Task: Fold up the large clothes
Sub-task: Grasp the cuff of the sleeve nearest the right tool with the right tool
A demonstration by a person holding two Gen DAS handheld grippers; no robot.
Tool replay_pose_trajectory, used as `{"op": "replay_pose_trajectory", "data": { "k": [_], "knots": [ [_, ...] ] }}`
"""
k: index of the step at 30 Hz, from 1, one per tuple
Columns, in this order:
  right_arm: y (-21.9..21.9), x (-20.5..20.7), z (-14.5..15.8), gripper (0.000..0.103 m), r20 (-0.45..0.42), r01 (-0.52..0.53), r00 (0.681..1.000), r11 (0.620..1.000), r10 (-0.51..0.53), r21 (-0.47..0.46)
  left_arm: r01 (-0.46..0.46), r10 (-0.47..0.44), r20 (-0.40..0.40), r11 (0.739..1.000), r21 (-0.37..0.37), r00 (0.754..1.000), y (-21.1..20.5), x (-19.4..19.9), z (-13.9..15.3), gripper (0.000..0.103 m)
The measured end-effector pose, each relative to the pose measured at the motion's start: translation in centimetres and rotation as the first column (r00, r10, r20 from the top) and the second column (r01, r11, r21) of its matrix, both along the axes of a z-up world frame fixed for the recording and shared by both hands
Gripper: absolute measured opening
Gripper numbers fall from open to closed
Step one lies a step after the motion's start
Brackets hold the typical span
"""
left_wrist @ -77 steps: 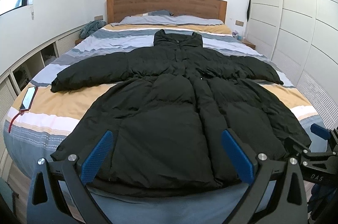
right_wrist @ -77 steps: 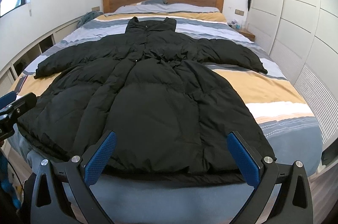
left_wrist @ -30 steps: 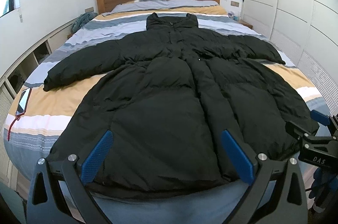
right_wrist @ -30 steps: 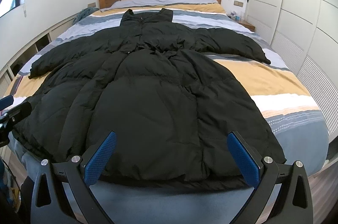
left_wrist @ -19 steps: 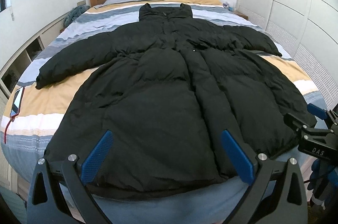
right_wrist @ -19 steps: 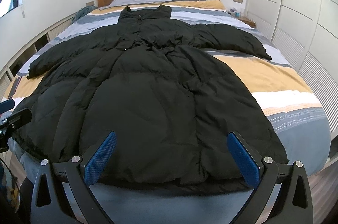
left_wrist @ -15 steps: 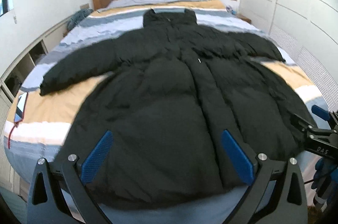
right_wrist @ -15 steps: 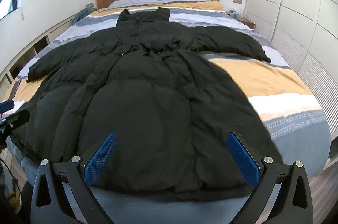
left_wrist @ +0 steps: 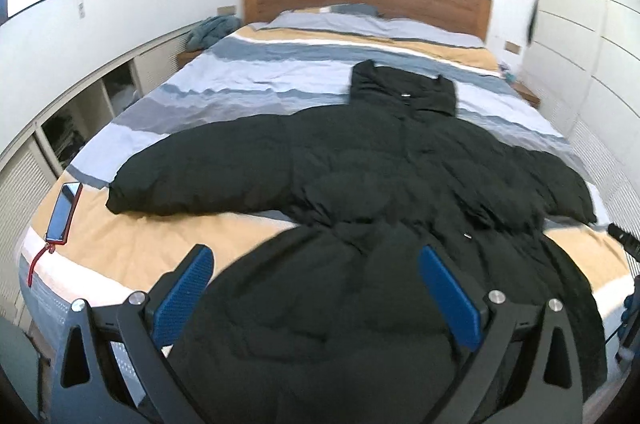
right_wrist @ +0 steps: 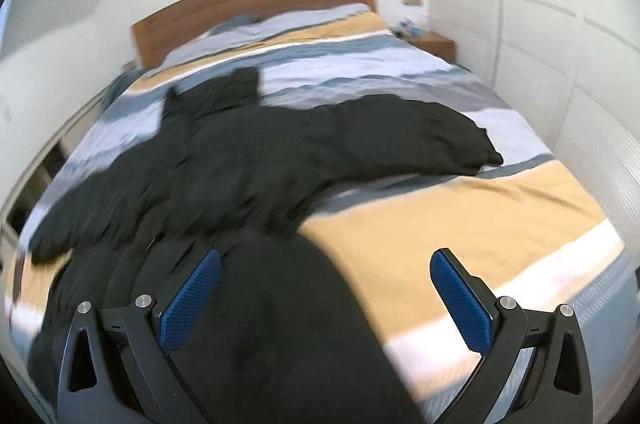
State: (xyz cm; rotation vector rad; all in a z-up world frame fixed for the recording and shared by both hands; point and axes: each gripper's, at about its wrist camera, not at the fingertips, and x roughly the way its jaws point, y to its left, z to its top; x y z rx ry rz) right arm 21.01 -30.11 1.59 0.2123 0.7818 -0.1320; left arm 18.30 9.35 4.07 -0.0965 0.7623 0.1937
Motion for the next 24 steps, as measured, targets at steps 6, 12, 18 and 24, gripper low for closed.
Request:
{"op": "replay_pose_trajectory", "data": {
  "k": [6, 12, 18, 24],
  "knots": [
    [-8.9, 7.7, -4.9, 0.103, -0.053, 0.150, 0.988, 0.967, -0.142, 0.207, -0.054, 0.056, -0.081, 0.998, 0.033, 0.995, 1.7, 3.8, -4.1, 0.103],
    [-15.2, 13.1, -10.1, 0.103, -0.120, 0.265, 0.964, 0.888, -0.238, 0.376, -0.092, 0.099, -0.152, 0.994, 0.053, 0.983, 2.3, 6.6, -7.7, 0.103],
    [-19.7, 15.8, -14.3, 0.103, -0.131, 0.340, 0.937, 0.754, -0.325, 0.563, -0.098, 0.111, -0.194, 0.992, 0.076, 0.975, 2.5, 8.1, -10.1, 0.103],
    [-22.8, 17.4, -14.9, 0.086, -0.079, 0.350, 0.915, 0.683, -0.395, 0.641, -0.124, 0.136, -0.224, 0.990, 0.069, 0.965, 3.1, 8.6, -11.7, 0.103]
  ]
}}
